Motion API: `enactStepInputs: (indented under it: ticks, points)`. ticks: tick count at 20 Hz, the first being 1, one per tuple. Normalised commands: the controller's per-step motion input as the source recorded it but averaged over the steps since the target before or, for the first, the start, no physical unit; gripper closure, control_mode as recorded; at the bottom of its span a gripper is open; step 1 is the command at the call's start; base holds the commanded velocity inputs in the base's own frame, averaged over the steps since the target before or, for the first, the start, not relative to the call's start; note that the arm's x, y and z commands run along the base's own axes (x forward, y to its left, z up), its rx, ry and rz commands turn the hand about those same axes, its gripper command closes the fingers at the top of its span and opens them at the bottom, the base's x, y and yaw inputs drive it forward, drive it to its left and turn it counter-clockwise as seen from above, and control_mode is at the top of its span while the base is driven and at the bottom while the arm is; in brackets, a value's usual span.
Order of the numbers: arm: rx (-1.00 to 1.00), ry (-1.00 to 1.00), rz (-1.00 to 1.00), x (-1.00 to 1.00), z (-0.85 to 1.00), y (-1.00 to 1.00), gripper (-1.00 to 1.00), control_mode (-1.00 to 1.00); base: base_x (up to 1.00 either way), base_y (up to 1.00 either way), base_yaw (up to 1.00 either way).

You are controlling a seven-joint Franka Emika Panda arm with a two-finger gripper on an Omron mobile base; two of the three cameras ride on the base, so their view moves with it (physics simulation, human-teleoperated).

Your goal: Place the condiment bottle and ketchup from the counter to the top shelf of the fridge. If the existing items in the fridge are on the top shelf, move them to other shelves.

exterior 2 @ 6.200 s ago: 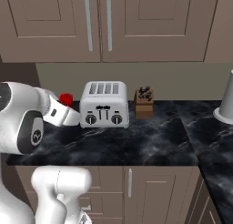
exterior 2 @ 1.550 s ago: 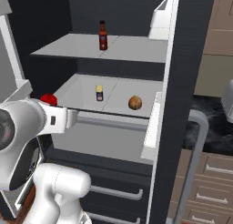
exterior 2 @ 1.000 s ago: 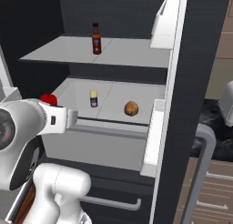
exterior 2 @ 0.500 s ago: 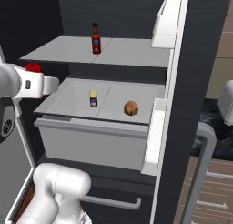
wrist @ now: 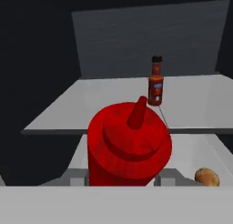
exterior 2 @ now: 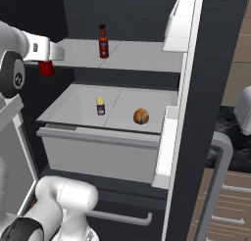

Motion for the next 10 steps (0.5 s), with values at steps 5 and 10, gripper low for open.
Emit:
enactStepInputs:
  ticks: [5, 10]
  points:
    - [-0.12, 0.14, 0.0, 0.95, 0.01, 0.24, 1.0, -1.0, 0.0, 0.0, 0.0]
    - [-0.03, 0.03, 0.0, 0.26, 0.0, 0.03, 1.0, -1.0, 0.0, 0.0, 0.0]
